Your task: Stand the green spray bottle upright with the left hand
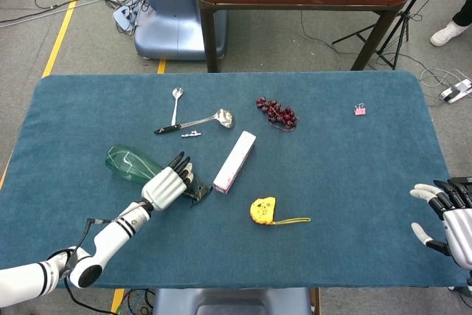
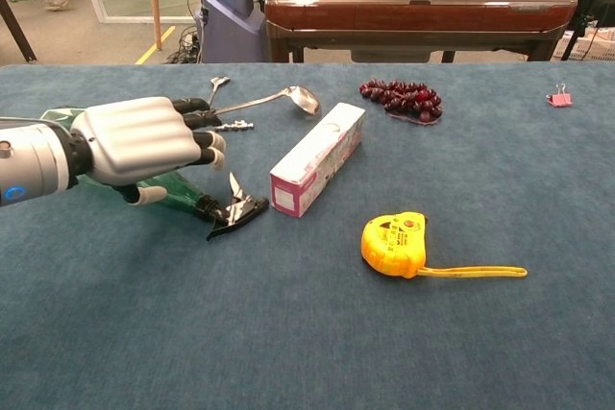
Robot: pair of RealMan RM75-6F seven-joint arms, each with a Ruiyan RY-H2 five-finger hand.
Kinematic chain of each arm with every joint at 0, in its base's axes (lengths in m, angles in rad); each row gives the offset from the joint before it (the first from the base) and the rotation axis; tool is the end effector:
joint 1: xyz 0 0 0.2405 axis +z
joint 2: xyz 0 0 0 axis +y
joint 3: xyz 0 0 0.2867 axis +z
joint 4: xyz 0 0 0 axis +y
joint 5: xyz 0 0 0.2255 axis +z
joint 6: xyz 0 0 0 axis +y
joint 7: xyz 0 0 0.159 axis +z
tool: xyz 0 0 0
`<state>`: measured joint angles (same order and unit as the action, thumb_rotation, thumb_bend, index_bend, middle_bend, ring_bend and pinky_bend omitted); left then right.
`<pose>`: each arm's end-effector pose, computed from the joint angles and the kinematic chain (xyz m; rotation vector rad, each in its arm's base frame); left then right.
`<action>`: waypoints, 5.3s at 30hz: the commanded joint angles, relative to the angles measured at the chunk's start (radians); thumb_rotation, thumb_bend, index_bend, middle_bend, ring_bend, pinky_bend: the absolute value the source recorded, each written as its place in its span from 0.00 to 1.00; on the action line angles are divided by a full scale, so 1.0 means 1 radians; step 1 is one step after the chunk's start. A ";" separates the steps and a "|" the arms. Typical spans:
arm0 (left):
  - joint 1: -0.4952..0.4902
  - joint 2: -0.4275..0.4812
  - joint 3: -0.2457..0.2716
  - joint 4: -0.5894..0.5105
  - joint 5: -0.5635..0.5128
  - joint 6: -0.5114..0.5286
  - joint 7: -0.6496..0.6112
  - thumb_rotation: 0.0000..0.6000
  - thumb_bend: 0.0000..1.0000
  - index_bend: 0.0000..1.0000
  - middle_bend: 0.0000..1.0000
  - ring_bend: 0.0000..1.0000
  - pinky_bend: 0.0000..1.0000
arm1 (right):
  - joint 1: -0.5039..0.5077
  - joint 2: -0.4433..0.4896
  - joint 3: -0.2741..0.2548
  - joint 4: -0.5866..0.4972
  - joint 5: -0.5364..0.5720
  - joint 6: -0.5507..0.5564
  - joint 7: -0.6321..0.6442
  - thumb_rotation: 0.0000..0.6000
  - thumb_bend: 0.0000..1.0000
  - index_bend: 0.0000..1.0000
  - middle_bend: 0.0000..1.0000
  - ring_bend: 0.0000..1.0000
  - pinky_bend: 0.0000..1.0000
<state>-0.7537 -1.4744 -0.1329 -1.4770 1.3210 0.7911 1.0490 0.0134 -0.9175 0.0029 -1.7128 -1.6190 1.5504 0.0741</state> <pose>-0.1688 0.3679 -0.0405 -2.1950 0.0528 -0.4150 -0.3305 -0.1639 0.2119 1.4448 -0.8724 0.9036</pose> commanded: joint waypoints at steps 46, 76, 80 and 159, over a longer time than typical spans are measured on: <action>-0.086 -0.020 0.098 0.169 -0.033 0.133 -0.306 1.00 0.33 0.54 0.56 0.30 0.06 | -0.009 0.005 -0.002 -0.005 0.000 0.004 0.003 1.00 0.26 0.31 0.28 0.14 0.12; 0.073 0.146 -0.091 0.067 0.033 0.271 -1.662 1.00 0.33 0.56 0.58 0.30 0.12 | -0.012 0.004 -0.004 -0.009 -0.010 0.009 0.001 1.00 0.26 0.31 0.28 0.14 0.12; 0.082 0.130 -0.102 0.070 0.022 0.260 -1.772 1.00 0.33 0.55 0.58 0.30 0.12 | -0.014 0.006 -0.005 -0.013 -0.009 0.011 -0.003 1.00 0.25 0.31 0.28 0.14 0.12; 0.495 0.374 0.104 -0.109 0.030 0.625 -1.307 1.00 0.33 0.22 0.09 0.04 0.02 | 0.014 -0.017 -0.003 0.015 -0.027 -0.023 0.013 1.00 0.26 0.31 0.28 0.14 0.12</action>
<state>-0.2797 -1.1038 -0.0410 -1.5658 1.3299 1.3819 -0.2866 0.0274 -0.9340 0.0001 -1.6977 -1.6463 1.5270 0.0875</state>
